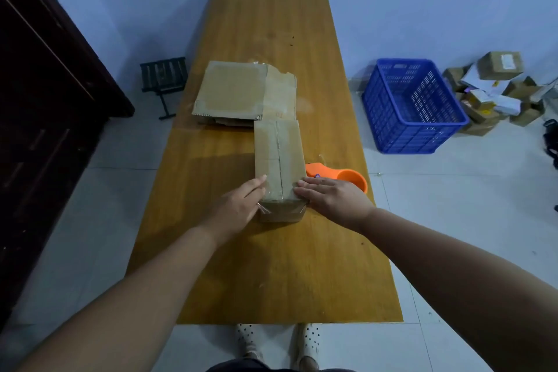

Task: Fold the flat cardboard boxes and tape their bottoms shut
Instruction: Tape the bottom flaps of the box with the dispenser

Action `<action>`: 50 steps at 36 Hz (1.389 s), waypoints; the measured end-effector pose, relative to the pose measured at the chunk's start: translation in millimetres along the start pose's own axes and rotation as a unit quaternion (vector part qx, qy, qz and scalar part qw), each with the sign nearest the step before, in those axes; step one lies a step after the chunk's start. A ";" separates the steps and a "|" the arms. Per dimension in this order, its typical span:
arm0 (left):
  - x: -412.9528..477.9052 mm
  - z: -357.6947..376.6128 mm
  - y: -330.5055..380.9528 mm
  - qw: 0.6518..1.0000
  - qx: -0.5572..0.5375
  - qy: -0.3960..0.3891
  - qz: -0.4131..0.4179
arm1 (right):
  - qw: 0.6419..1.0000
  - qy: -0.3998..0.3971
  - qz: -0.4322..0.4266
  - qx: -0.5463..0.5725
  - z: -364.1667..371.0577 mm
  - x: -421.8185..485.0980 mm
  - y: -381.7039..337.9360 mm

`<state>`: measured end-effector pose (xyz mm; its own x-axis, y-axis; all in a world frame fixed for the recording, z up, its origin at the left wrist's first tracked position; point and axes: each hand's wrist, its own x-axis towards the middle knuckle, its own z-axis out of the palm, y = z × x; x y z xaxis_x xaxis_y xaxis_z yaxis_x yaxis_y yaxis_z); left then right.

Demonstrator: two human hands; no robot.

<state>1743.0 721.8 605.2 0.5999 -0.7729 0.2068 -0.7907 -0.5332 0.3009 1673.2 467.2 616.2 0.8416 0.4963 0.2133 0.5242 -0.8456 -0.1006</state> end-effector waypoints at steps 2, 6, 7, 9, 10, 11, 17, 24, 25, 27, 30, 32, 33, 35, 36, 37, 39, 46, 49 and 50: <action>-0.1 -0.1 0.6 1.000 -0.017 -0.005 -0.009 | 1.000 0.007 -0.008 -0.003 1.3 0.0 0.9; -0.6 5.3 -1.3 1.000 -0.024 0.003 -0.010 | 1.000 0.022 -0.002 0.004 8.1 -1.5 1.7; -0.9 6.1 -1.8 1.000 -0.023 0.004 -0.008 | 1.000 0.027 0.001 0.004 9.7 -2.4 1.4; -1.0 6.7 -3.3 1.000 -0.012 0.009 0.000 | 0.999 0.034 0.005 0.008 12.1 -4.0 0.7; -0.9 6.5 -3.8 1.000 -0.005 0.011 0.005 | 0.999 0.037 0.007 0.009 12.9 -4.5 0.3; -0.7 5.8 -4.1 1.000 0.001 0.013 0.009 | 0.999 0.040 0.008 0.009 13.5 -4.8 0.1; -1.1 5.7 -5.8 0.999 0.015 0.025 0.022 | 0.998 0.063 0.013 0.001 20.7 -6.3 -2.0; 1.2 8.9 -4.8 0.999 0.020 0.030 0.015 | 0.996 0.083 0.014 -0.027 24.5 -1.4 -6.7; 0.8 10.1 -5.9 0.999 0.017 0.030 0.015 | 0.996 0.087 0.012 -0.029 25.4 -1.2 -7.1; 0.5 11.7 -7.3 0.999 0.018 0.030 0.015 | 0.995 0.090 0.009 -0.040 27.5 -0.2 -7.7; 0.3 12.0 -4.9 0.999 0.024 0.034 0.010 | 0.995 0.089 0.017 -0.041 29.3 0.2 -9.0; -0.1 10.6 -0.9 0.999 0.028 0.039 0.000 | 0.995 0.086 0.025 -0.033 30.9 -0.8 -9.3; -1.1 10.6 0.6 0.999 0.027 0.040 -0.008 | 0.996 0.084 0.028 -0.032 32.0 -1.3 -9.3; -3.5 12.3 2.6 0.999 0.012 0.029 -0.028 | 0.997 0.069 0.032 -0.034 32.7 -2.1 -10.1; -4.8 14.1 3.0 0.999 -0.004 0.010 -0.041 | 0.997 0.057 0.033 -0.032 31.6 -2.5 -11.3; -5.9 14.8 3.6 0.998 -0.024 -0.015 -0.056 | 0.998 0.046 0.037 -0.024 29.6 -2.9 -12.7; -5.7 12.9 7.4 0.989 -0.084 -0.063 -0.101 | 0.998 0.040 0.046 0.000 24.1 -2.0 -15.2; 4.8 8.3 17.8 0.967 -0.185 -0.028 -0.172 | 0.997 0.054 0.056 -0.027 13.9 11.8 -13.9; 4.1 9.2 11.5 0.977 -0.142 -0.041 -0.151 | 0.997 0.038 0.045 -0.047 14.2 12.9 -12.0; 4.1 8.6 9.9 0.981 -0.126 -0.045 -0.142 | 0.997 0.038 0.044 -0.047 14.1 13.1 -11.1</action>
<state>1736.6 710.4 601.0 0.7692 -0.6390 0.0011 -0.5312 -0.6385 0.5569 1680.3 485.9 606.4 0.8696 0.4065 0.2802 0.4316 -0.9015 -0.0319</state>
